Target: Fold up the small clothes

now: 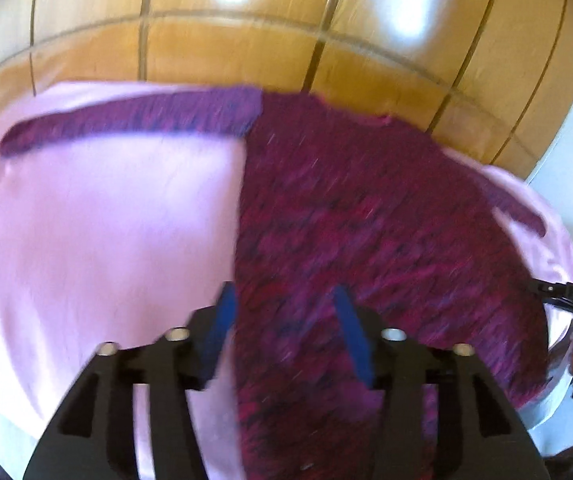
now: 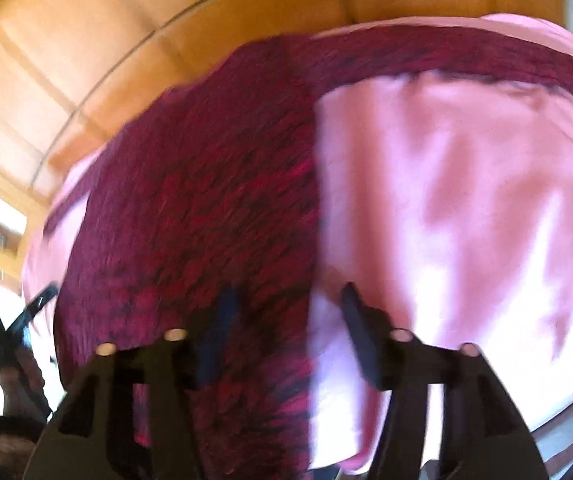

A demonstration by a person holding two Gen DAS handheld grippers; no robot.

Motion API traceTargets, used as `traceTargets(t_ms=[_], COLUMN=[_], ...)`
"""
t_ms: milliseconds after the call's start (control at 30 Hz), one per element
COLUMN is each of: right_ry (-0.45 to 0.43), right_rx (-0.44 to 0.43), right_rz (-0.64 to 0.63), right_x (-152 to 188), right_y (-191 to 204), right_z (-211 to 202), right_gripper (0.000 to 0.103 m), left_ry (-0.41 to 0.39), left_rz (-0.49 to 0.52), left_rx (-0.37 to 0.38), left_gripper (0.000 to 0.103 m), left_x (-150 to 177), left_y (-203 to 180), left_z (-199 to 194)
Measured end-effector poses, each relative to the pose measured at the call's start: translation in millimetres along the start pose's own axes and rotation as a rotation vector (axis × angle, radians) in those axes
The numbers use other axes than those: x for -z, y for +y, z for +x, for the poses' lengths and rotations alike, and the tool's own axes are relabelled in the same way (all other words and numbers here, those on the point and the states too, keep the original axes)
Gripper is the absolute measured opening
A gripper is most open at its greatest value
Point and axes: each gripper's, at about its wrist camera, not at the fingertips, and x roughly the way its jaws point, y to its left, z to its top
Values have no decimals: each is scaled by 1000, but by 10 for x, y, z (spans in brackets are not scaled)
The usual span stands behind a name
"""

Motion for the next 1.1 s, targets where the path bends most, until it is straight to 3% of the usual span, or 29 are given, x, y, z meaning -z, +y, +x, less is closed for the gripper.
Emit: traceTargets(t_ms=[167, 367, 567, 600, 633, 700, 767, 867, 1000, 1100], right_ry=[-205, -414, -480, -471, -461, -414, -407, -451, -472, -432], right_rx=[-23, -48, -47, -37, -20, 42, 109, 148, 88, 16], right_rz=[328, 743, 915, 924, 924, 881, 805, 571, 321, 188], right_x=[-436, -930, -1370, -1446, -1507, -1700, -1889, -2192, -2433, -2566], right_y=[-845, -2045, -2598, -2642, -2679, -2663, -2525, -1963, -1097, -410], right_z=[-249, -287, -27, 45, 81, 192, 158, 45, -1, 239], right_gripper=[66, 62, 54, 47, 42, 13, 11, 10, 10, 10], left_ry=[-6, 60, 117, 120, 122, 125, 124, 123, 125, 118], left_rz=[8, 59, 55, 52, 50, 46, 37, 9, -86, -155], left_rx=[50, 63, 44, 42, 40, 38, 52, 75, 141, 178], left_gripper=[58, 58, 58, 58, 58, 59, 64, 67, 67, 67], left_x=[-187, -257, -213, -218, -222, -242, -259, -286, -376, -440], left_y=[-254, -491, -532, -531, -525, -525, -526, -510, -410, -306], left_z=[178, 506, 709, 735, 748, 773, 780, 782, 798, 774])
